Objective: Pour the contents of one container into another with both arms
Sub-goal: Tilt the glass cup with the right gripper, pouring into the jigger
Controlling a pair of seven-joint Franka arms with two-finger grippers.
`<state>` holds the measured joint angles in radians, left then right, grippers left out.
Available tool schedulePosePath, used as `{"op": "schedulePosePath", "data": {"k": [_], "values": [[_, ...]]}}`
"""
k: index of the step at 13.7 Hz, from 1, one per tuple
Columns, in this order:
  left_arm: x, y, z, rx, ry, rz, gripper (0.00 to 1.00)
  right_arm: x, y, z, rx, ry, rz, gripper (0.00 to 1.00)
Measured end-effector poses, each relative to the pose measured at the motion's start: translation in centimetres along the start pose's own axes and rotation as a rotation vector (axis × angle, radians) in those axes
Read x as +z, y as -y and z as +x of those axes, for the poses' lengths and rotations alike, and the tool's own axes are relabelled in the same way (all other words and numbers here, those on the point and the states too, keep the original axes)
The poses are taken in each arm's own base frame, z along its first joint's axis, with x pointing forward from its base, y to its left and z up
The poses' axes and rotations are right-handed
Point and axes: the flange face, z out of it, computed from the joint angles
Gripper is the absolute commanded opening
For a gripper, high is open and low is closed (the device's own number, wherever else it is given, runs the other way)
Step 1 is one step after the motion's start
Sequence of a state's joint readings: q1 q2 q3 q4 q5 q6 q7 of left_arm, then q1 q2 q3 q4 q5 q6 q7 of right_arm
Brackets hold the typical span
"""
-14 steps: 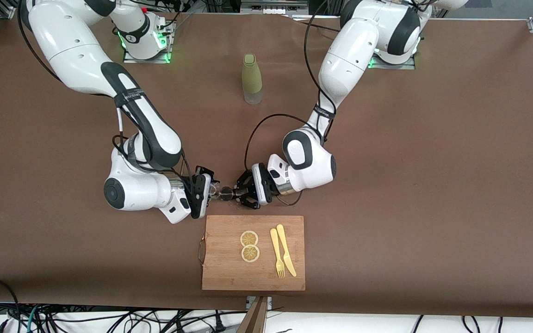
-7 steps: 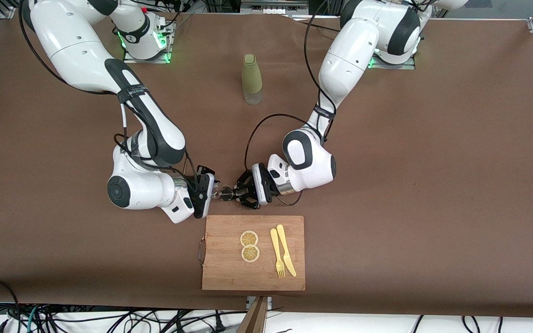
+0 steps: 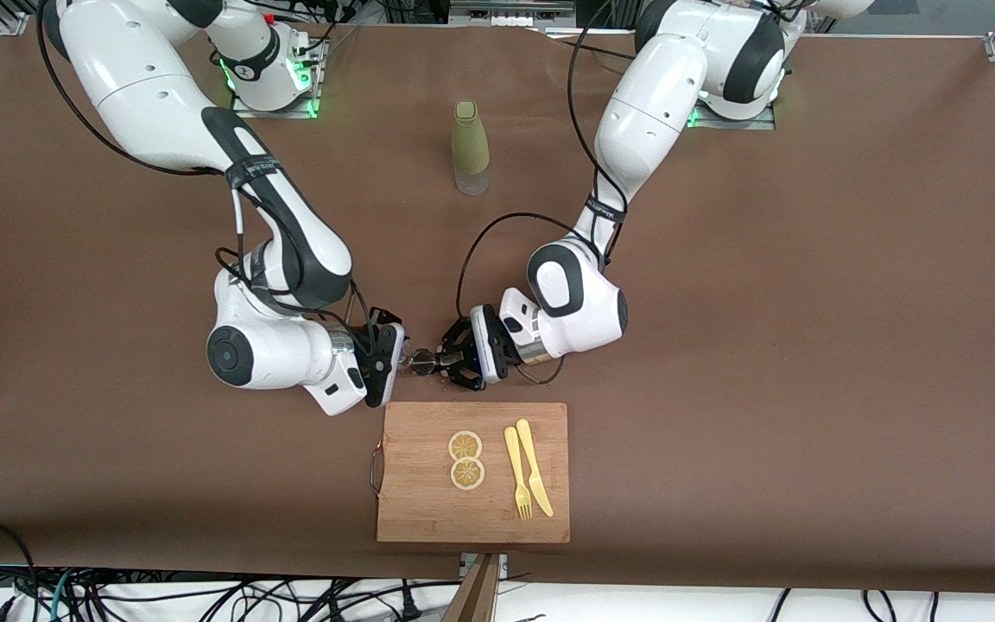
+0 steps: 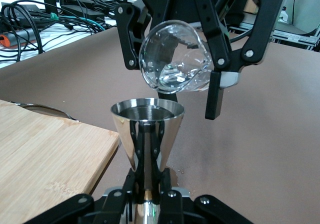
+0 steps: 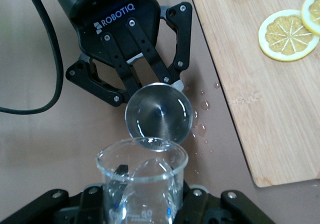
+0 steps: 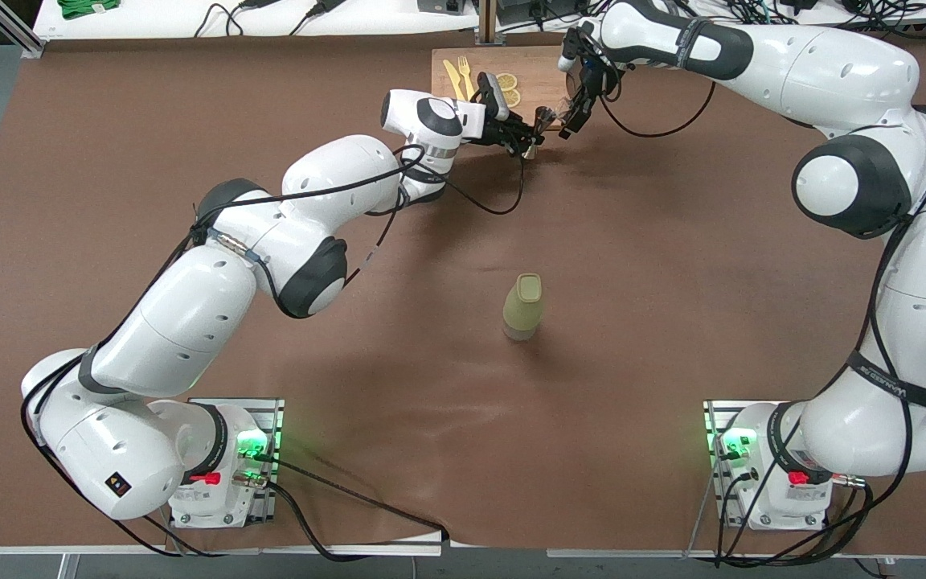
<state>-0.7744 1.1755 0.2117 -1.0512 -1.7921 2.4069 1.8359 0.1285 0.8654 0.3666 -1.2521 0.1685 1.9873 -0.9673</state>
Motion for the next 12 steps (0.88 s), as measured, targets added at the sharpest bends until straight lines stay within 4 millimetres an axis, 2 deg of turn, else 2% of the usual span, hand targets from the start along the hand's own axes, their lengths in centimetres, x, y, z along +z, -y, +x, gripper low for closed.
{"op": "schedulePosePath", "data": {"k": [3, 12], "values": [[-0.02, 0.02, 0.0, 0.0, 0.0, 0.0, 0.0, -0.42, 0.38, 0.71, -0.004, 0.011, -0.005, 0.41], [-0.1, 0.12, -0.02, -0.001, -0.001, 0.0, 0.0, -0.5, 0.46, 0.73, -0.008, 0.06, -0.028, 0.4]]}}
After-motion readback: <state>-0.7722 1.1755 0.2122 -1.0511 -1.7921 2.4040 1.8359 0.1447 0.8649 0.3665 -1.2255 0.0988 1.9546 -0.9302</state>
